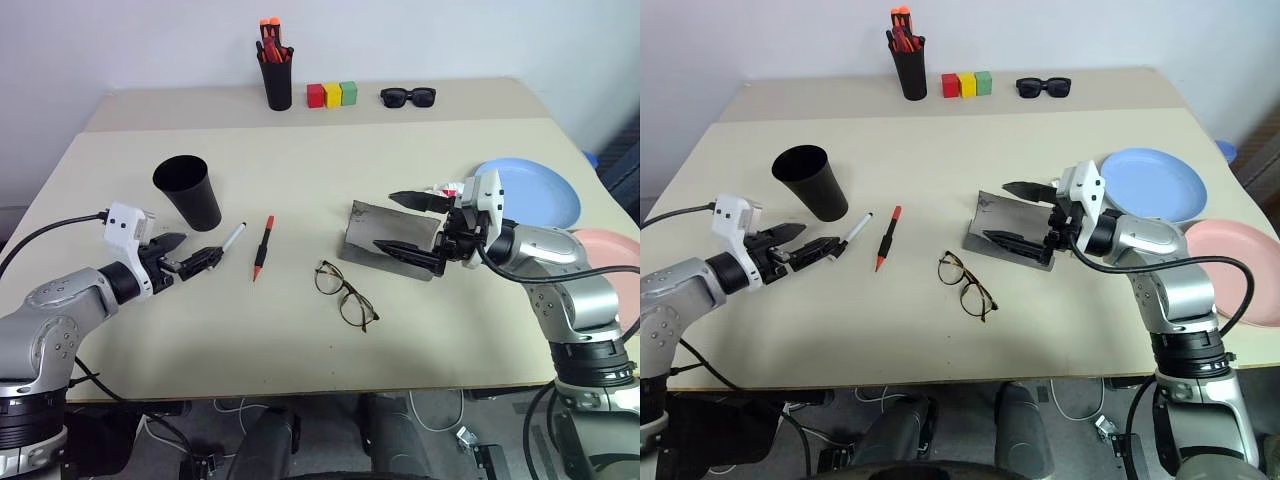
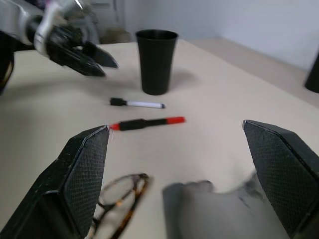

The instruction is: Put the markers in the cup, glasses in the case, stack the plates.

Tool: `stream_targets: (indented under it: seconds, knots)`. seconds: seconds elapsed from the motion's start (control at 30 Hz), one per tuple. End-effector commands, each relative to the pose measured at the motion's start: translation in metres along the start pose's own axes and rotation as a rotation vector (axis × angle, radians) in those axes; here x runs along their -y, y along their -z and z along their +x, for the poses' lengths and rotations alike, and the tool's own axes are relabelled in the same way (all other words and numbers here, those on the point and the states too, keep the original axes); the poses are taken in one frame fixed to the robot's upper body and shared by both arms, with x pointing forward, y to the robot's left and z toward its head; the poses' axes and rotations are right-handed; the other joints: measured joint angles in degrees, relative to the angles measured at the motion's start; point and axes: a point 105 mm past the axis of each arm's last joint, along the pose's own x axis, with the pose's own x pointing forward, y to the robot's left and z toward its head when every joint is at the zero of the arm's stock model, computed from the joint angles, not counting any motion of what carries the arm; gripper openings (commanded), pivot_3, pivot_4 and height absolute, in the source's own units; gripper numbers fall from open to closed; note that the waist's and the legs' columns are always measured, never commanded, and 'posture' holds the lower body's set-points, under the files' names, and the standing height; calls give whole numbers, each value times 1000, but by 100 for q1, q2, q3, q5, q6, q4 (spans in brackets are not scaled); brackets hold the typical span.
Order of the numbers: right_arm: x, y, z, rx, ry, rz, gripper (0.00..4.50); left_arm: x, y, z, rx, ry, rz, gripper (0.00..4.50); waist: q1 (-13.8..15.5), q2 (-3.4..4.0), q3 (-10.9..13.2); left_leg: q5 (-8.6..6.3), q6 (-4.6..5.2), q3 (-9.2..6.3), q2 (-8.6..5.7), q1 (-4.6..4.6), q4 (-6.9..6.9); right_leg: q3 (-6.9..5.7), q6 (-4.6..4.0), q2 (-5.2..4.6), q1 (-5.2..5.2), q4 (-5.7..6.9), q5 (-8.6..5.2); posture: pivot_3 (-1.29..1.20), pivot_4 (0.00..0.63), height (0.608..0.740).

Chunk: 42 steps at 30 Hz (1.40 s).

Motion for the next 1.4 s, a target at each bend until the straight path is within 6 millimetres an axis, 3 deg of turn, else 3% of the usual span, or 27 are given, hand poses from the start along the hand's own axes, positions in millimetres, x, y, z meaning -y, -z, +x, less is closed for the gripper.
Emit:
stream_targets:
  seconds: [0.03,0.4,0.67,1.1,1.2,1.4]
  knots:
    - [-9,-16,12,59,-32,-29,4368,1,-12,-6,-28,-14,38,4500,-3,0,0,0,0,-1,0,-1,-1,0,0,0,-2,1,0,0,150,740]
    - [-19,-13,19,105,-31,-17,4368,20,-19,15,-195,0,13,4500,-13,-1,0,3,-7,-1,-4,0,-4,0,0,1,-6,4,0,0,150,740]
    - [-23,-11,11,100,20,-14,4368,16,-17,38,-288,-22,31,4500,-8,-2,-1,4,-9,-1,-7,-1,-3,0,0,1,-6,4,0,0,150,740]
    - [-25,-7,4,76,44,2,4368,14,-9,58,-410,-29,85,4500,-12,-2,-1,6,-11,0,-8,-2,-3,2,0,1,-7,4,0,0,150,740]
    - [-25,-6,4,73,50,1,4420,18,-3,60,-448,-19,82,3646,-6,-2,-1,6,-11,0,-8,-2,-3,2,0,0,-7,5,0,0,150,740]
    - [-24,-5,3,67,58,0,4420,23,5,55,-487,-7,70,510,-8,-2,-1,6,-11,0,-8,-2,-3,2,0,0,-7,5,0,0,150,740]
